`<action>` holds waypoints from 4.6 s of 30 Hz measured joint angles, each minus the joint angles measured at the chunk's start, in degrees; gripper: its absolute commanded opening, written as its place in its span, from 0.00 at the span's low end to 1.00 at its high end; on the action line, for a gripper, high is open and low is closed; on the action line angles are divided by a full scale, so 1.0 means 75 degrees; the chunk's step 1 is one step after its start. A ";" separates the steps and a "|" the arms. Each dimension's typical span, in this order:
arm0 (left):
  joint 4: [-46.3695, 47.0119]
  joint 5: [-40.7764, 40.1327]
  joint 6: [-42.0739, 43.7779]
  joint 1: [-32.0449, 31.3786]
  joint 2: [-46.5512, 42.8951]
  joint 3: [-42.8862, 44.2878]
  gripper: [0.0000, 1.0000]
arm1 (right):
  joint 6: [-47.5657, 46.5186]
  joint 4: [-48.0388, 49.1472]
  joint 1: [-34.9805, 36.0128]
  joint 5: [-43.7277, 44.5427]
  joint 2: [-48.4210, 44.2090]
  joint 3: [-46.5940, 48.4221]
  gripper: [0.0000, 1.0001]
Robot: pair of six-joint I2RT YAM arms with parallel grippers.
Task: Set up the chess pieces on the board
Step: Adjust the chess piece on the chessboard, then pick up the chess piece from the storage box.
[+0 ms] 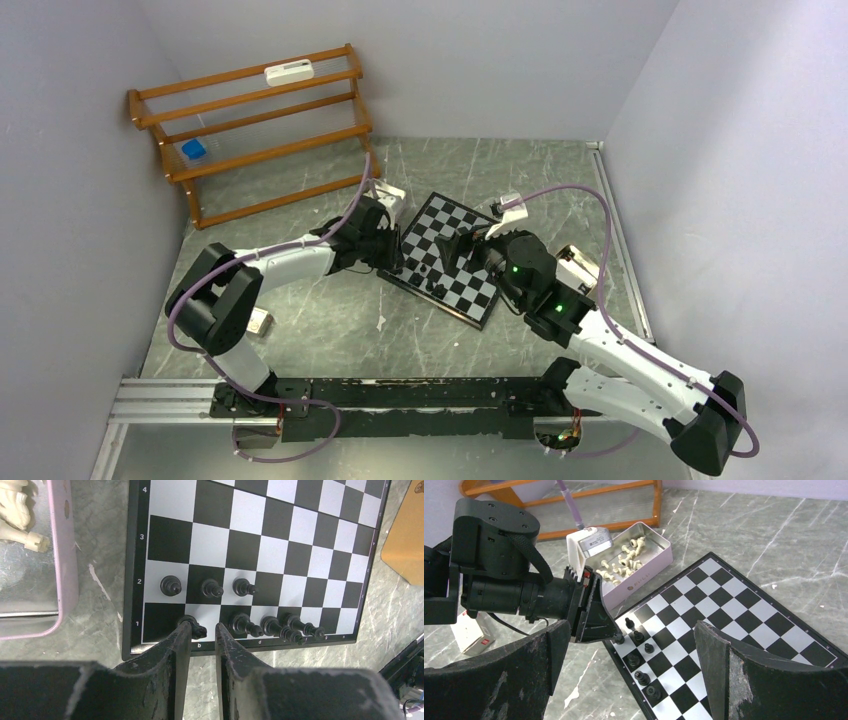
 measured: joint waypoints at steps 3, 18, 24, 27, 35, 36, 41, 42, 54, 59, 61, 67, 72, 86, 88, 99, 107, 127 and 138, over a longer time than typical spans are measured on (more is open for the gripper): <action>0.0006 0.0006 -0.0003 -0.0023 0.0003 0.0000 0.29 | -0.0003 0.0000 0.0000 0.0012 0.0000 0.0000 0.99; 0.0017 0.0041 -0.0006 -0.0210 0.0140 0.0000 0.28 | -0.0009 0.0000 0.0000 0.0041 0.0000 -0.0038 1.00; 0.0015 0.0032 -0.0012 -0.0224 0.0143 0.0000 0.36 | 0.0000 -0.0003 0.0000 0.0085 -0.0006 -0.0038 1.00; -0.0020 -0.0032 -0.0047 -0.0227 0.0140 0.0044 0.41 | 0.0047 -0.0026 0.0000 0.0085 -0.0006 -0.0038 1.00; -0.0568 -0.0425 -0.0079 -0.0239 0.0079 0.0938 0.55 | 0.0889 -0.0705 -0.0047 0.0580 0.0236 0.0114 1.00; -0.0711 -0.0510 -0.0067 -0.0239 0.0023 0.1131 0.56 | 0.1029 -0.0915 -0.0090 0.0682 0.0344 0.0236 1.00; -0.1469 -0.0860 0.0154 -0.0245 -0.0527 0.1947 0.73 | 0.1667 -0.1824 -0.0819 0.0813 0.0994 0.1084 1.00; -0.1614 -0.0895 0.0242 -0.0245 -0.0697 0.2060 0.87 | 0.1740 -0.1955 -0.1055 0.0793 0.1113 0.1212 1.00; -0.2527 -0.1061 0.1580 -0.0251 -0.3209 0.1139 1.00 | 0.1798 -0.3759 -0.5053 0.0096 0.1923 0.1603 0.68; -0.3115 -0.1495 0.1926 -0.0251 -0.2999 0.0836 1.00 | 0.1670 -0.3713 -0.6257 -0.0006 0.1938 0.1236 0.53; -0.3241 -0.1507 0.1970 -0.0251 -0.2975 0.0787 1.00 | 0.1684 -0.3622 -0.6522 0.0000 0.1993 0.0970 0.52; -0.3293 -0.1390 0.2025 -0.0251 -0.3110 0.0752 1.00 | 0.2212 -0.3270 -0.7015 0.0017 0.2757 0.0356 0.47; -0.3276 -0.1154 0.2025 -0.0251 -0.3273 0.0708 1.00 | 0.2801 -0.3552 -0.7312 0.0146 0.3159 0.0361 0.54; -0.3273 -0.0909 0.2025 -0.0289 -0.3416 0.0697 1.00 | 0.4345 -0.6306 -0.7565 -0.0277 0.3098 0.1250 0.52; -0.3273 -0.0909 0.2028 -0.0361 -0.3430 0.0697 1.00 | 0.4558 -0.6528 -0.7563 -0.0420 0.3098 0.1250 0.50; -0.3299 -0.0970 0.2040 -0.0624 -0.3491 0.0697 1.00 | 0.6531 -0.8297 -0.7565 -0.0589 0.3620 0.1661 0.41; -0.3322 -0.0973 0.2055 -0.0638 -0.3520 0.0697 1.00 | 0.7717 -0.8842 -0.7565 -0.0592 0.4022 0.2308 0.41; -0.3418 -0.1145 0.2052 -0.0705 -0.3520 0.0697 1.00 | 0.9652 -0.9506 -0.7600 -0.0484 0.5604 0.2684 0.46; -0.3625 -0.2022 0.2043 -0.1279 -0.3523 0.0755 1.00 | 1.0025 -0.9597 -0.7831 -0.0230 0.6225 0.2964 0.48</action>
